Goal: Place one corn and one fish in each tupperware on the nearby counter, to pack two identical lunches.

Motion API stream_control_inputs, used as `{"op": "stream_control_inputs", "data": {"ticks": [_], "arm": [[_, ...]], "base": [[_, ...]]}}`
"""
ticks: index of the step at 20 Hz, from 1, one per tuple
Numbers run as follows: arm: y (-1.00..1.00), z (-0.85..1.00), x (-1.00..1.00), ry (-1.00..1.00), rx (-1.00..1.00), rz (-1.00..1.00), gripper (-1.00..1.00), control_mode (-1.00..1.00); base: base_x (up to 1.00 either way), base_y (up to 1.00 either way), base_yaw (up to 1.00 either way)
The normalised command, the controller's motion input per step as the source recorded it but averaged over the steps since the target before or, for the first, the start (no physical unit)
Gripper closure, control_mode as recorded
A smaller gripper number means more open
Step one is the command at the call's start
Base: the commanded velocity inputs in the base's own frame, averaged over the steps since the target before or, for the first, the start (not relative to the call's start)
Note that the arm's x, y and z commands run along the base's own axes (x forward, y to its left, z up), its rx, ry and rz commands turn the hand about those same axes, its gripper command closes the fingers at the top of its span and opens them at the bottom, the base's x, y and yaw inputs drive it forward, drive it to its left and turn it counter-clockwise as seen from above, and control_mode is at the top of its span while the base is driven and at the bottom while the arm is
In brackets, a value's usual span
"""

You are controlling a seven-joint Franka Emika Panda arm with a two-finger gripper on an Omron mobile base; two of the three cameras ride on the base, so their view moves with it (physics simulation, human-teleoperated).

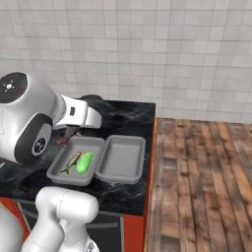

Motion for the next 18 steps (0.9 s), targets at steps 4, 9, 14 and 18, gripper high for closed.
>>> {"op": "stream_control_inputs", "data": {"ticks": [4, 9, 14, 18], "arm": [[0.00, -0.54, 0.29, 0.18, 0.00, 0.00, 1.00, -1.00], [0.00, -0.61, 0.34, 0.21, 0.00, 0.00, 1.00, -1.00], [0.00, -0.63, 0.24, 0.15, 0.00, 0.00, 1.00, -1.00], [0.00, -0.52, 0.29, 0.09, 0.00, 0.00, 1.00, -1.00]], "base": [[0.00, 0.00, 0.00], [0.00, 0.00, 0.00], [0.00, 0.00, 0.00], [0.00, 0.00, 0.00]]}}
